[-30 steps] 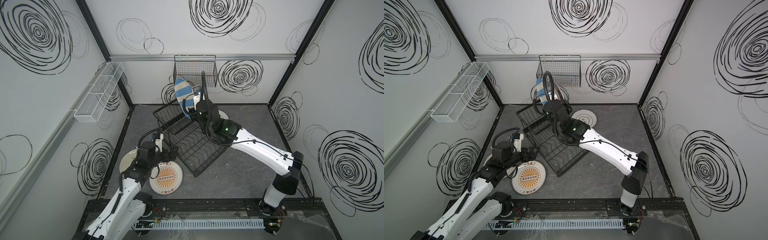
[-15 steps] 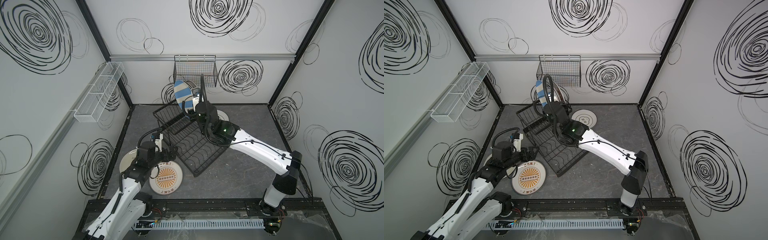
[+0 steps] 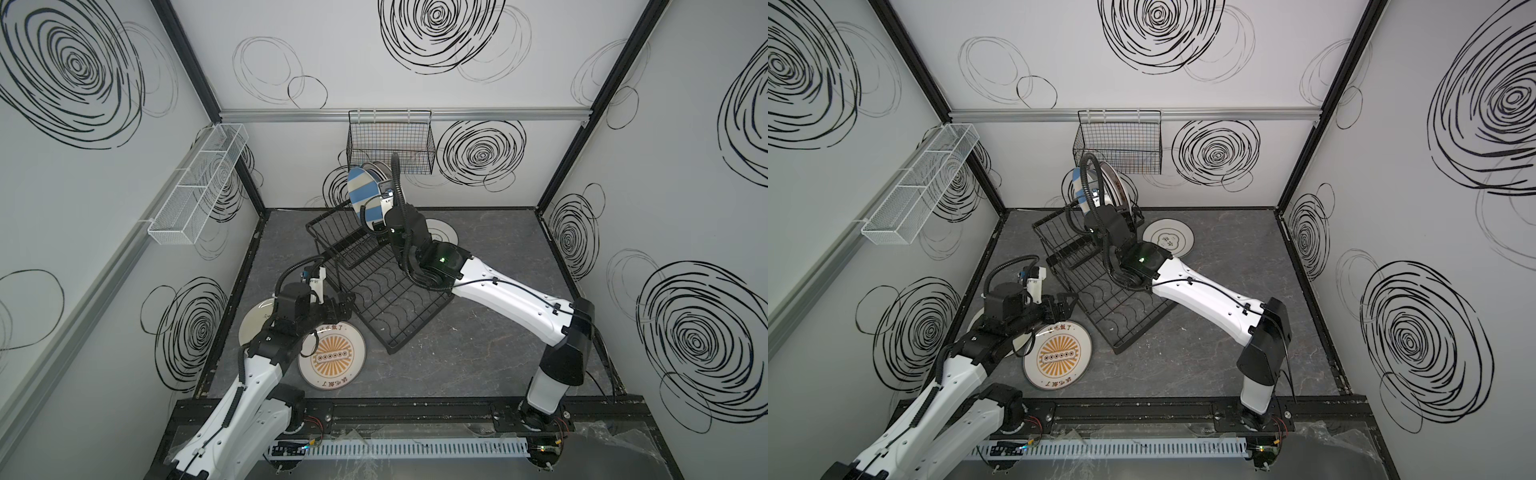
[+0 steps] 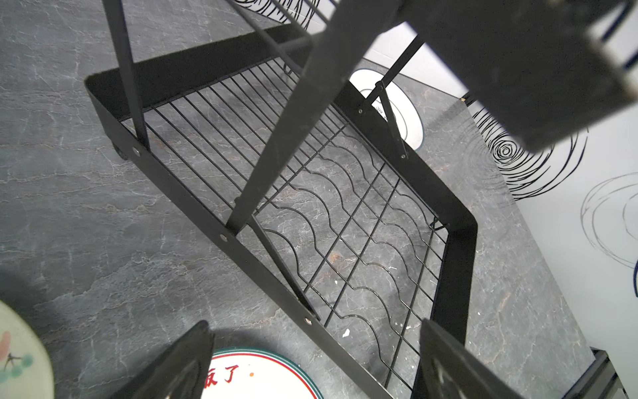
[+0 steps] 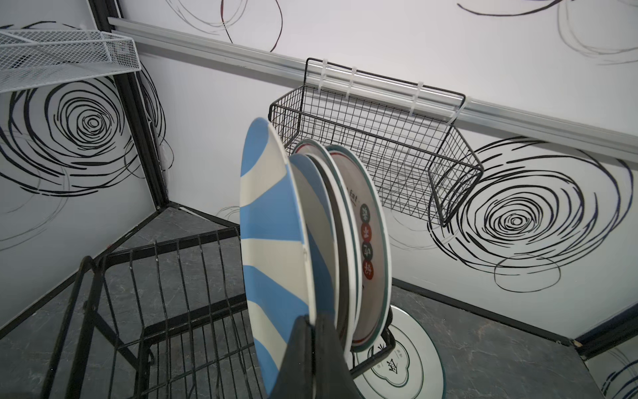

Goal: Load plates into a dish rack
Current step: Place the plate on the dish rack.

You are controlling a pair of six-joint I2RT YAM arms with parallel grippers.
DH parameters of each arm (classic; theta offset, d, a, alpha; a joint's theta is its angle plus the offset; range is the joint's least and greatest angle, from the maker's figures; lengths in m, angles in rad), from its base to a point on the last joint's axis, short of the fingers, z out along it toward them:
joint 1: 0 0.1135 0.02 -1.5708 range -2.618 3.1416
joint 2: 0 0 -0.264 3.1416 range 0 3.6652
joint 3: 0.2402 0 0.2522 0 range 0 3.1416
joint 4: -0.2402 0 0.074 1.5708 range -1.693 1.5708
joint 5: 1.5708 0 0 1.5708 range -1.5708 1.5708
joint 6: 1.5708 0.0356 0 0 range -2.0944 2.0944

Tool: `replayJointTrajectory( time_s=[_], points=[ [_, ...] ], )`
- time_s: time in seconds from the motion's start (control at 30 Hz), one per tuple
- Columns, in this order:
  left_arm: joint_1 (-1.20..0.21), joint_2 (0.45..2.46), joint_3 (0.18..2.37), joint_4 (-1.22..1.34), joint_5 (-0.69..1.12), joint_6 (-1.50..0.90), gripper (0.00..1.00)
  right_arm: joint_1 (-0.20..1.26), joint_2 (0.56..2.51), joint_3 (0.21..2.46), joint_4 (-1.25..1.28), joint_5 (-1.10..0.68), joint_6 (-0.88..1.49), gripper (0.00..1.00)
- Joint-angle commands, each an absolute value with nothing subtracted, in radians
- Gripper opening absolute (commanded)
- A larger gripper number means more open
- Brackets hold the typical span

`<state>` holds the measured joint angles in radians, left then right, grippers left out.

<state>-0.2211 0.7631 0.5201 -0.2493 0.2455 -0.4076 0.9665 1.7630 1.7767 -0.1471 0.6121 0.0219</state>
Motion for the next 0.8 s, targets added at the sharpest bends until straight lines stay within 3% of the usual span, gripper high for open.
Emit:
replayJointTrajectory(
  time_s=[0.0,0.5,0.77],
  points=[
    [-0.212,0.762,0.534,-0.230,0.237,-0.394,0.96,0.960,1.777,1.787,-0.090,0.651,0.019,0.00],
    [-0.212,0.758,0.535,-0.235,0.233,-0.394,0.96,0.945,1.863,1.844,-0.122,0.652,0.034,0.00],
    [-0.211,0.753,0.538,-0.236,0.232,-0.395,0.96,0.950,1.840,1.873,-0.145,0.633,0.028,0.30]
  ],
)
